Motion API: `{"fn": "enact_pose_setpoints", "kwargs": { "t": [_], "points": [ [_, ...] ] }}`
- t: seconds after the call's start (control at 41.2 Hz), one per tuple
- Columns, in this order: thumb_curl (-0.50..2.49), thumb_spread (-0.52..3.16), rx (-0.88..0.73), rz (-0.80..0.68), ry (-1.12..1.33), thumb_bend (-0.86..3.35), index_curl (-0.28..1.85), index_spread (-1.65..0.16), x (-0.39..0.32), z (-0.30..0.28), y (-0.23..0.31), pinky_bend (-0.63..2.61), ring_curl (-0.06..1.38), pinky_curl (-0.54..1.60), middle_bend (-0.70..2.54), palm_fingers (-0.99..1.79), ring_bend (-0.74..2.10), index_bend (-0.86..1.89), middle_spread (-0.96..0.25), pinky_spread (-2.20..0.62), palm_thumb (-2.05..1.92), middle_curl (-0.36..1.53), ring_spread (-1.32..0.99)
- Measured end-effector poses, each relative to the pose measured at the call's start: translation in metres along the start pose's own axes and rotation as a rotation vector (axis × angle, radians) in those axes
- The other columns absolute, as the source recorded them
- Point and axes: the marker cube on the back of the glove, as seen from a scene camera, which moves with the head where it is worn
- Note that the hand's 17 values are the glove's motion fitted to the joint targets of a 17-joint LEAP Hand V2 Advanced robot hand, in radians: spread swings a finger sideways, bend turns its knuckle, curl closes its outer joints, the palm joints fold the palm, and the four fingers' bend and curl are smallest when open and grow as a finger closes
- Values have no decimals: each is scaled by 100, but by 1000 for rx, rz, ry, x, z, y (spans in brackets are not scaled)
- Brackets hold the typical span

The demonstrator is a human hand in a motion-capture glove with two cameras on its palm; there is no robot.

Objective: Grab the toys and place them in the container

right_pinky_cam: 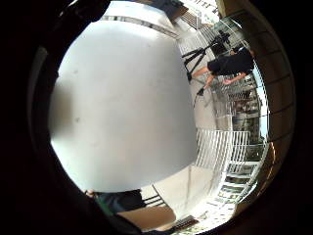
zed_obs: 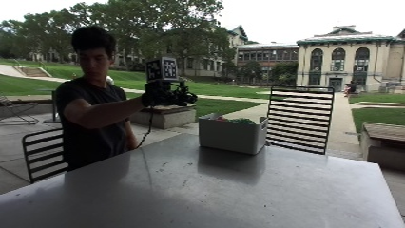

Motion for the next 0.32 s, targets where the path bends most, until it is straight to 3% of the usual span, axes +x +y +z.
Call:
{"fn": "enact_pose_setpoints", "kwargs": {
  "t": [0.316],
  "points": [
    [23, 125, -14, -3, 5, -4, 38, -31, 7, 5, 12, 61, 30, 27, 30, -2, 25, 16, -9, -5, -5, 47, -23]
  ]
}}
